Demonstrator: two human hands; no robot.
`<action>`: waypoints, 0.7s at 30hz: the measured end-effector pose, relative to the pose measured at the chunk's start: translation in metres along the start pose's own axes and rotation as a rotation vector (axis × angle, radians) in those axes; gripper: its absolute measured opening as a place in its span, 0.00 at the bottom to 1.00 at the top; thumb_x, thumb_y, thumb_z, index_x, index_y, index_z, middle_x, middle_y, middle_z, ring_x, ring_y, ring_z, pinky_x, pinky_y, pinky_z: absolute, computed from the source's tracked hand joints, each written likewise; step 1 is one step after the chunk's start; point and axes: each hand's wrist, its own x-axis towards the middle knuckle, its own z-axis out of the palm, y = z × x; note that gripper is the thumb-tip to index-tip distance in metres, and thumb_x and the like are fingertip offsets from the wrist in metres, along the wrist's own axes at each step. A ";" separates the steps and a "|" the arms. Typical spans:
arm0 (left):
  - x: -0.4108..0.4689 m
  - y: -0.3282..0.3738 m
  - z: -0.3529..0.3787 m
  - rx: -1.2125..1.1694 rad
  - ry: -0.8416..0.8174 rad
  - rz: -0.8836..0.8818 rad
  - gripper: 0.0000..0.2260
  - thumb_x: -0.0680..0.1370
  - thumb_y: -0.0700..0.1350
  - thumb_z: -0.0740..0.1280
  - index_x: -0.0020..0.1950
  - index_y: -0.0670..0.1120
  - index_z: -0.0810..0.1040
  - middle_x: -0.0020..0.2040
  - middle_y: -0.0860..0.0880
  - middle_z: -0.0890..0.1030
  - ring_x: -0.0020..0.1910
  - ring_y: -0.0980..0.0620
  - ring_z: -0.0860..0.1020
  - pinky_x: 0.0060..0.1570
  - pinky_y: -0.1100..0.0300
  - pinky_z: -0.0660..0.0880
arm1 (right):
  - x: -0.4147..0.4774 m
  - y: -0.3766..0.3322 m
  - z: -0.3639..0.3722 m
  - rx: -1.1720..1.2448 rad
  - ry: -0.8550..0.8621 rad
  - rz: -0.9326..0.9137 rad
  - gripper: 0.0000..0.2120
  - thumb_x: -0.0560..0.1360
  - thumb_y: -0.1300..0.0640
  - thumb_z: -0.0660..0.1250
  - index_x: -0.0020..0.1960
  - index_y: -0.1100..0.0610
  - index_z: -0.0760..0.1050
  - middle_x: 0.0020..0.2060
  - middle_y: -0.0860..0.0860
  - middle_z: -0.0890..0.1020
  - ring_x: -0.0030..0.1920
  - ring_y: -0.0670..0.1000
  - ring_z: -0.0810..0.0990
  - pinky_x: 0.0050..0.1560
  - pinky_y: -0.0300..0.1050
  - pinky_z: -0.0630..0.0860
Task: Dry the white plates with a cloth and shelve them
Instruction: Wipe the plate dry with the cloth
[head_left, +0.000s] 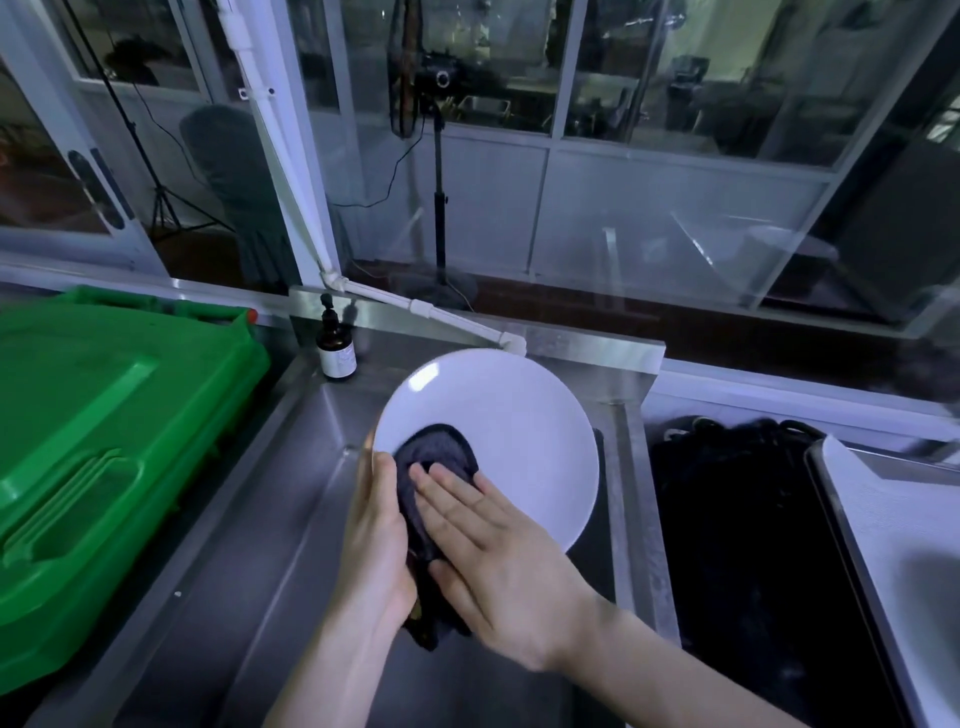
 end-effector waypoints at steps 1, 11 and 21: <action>0.001 0.004 0.001 0.013 0.017 0.006 0.20 0.84 0.59 0.56 0.72 0.52 0.74 0.66 0.52 0.81 0.64 0.55 0.80 0.65 0.55 0.76 | 0.000 0.000 0.001 -0.022 0.017 -0.005 0.25 0.82 0.51 0.53 0.77 0.60 0.60 0.78 0.51 0.56 0.79 0.50 0.51 0.78 0.49 0.49; -0.004 0.017 -0.001 0.169 0.080 0.167 0.17 0.87 0.53 0.53 0.75 0.59 0.68 0.59 0.78 0.71 0.49 0.84 0.69 0.46 0.82 0.63 | 0.062 0.048 -0.022 -0.040 0.202 0.347 0.28 0.82 0.53 0.54 0.79 0.60 0.52 0.79 0.51 0.50 0.79 0.50 0.46 0.78 0.48 0.44; 0.002 0.043 -0.002 0.048 0.075 0.162 0.20 0.86 0.51 0.53 0.52 0.69 0.82 0.56 0.61 0.84 0.54 0.60 0.83 0.42 0.64 0.82 | 0.004 0.044 -0.013 0.567 0.509 0.529 0.26 0.80 0.50 0.63 0.76 0.49 0.61 0.67 0.44 0.72 0.65 0.30 0.64 0.63 0.23 0.60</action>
